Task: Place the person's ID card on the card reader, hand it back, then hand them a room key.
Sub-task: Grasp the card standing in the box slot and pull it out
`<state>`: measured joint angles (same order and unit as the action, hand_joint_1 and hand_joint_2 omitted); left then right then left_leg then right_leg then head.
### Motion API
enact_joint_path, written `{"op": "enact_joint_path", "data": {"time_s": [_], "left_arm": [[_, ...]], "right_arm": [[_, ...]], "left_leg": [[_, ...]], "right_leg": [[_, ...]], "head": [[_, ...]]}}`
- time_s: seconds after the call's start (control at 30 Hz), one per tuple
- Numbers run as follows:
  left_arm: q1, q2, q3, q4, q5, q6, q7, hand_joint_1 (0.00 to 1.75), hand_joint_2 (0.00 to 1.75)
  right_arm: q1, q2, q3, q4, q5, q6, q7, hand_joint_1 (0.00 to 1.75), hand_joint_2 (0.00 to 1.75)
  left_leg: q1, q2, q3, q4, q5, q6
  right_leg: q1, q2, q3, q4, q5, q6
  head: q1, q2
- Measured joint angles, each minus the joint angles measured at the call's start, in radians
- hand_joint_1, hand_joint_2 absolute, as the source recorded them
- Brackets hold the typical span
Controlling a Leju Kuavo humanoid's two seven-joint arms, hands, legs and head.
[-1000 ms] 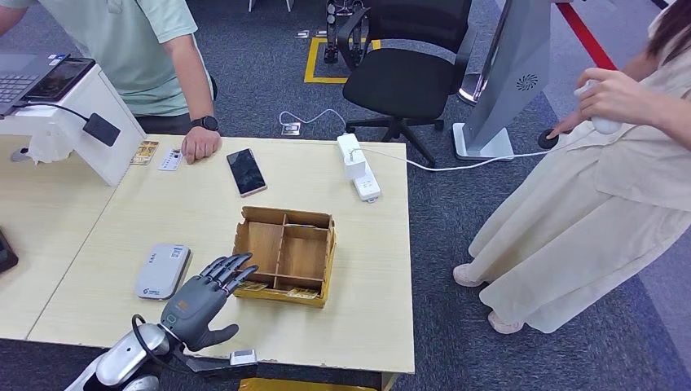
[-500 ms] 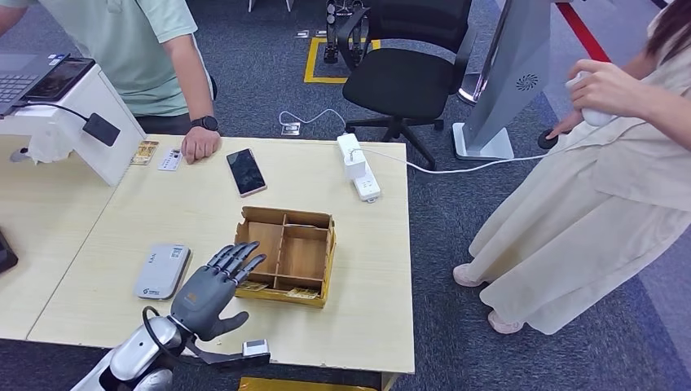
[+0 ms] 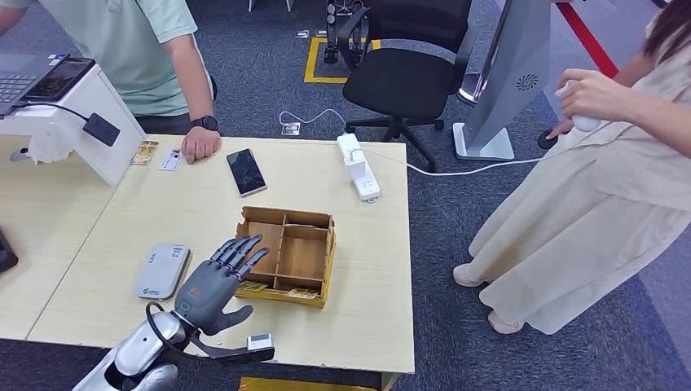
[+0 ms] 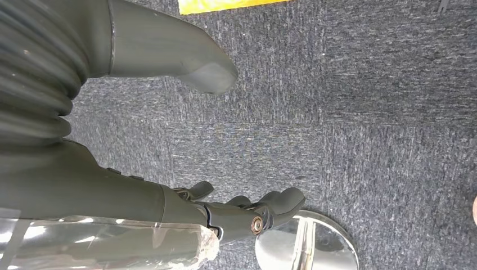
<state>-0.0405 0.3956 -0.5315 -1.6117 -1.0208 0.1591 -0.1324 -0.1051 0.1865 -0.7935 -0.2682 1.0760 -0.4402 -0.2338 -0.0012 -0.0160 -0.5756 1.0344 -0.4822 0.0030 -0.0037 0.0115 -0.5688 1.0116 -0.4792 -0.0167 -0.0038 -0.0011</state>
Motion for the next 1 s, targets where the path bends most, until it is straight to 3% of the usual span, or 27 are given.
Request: {"op": "enact_joint_path", "data": {"time_s": [1.0], "left_arm": [[-0.012,0.012,0.0,0.107,-0.024,-0.009,0.019,0.0,1.75]], "right_arm": [[0.0,0.003,0.024,0.001,-0.008,0.012,0.004,0.0,1.75]], "left_leg": [[0.0,0.0,0.0,0.0,0.0,0.0]], "right_leg": [[0.0,0.0,0.0,0.0,0.0,0.0]], "head": [[0.0,0.0]]}}
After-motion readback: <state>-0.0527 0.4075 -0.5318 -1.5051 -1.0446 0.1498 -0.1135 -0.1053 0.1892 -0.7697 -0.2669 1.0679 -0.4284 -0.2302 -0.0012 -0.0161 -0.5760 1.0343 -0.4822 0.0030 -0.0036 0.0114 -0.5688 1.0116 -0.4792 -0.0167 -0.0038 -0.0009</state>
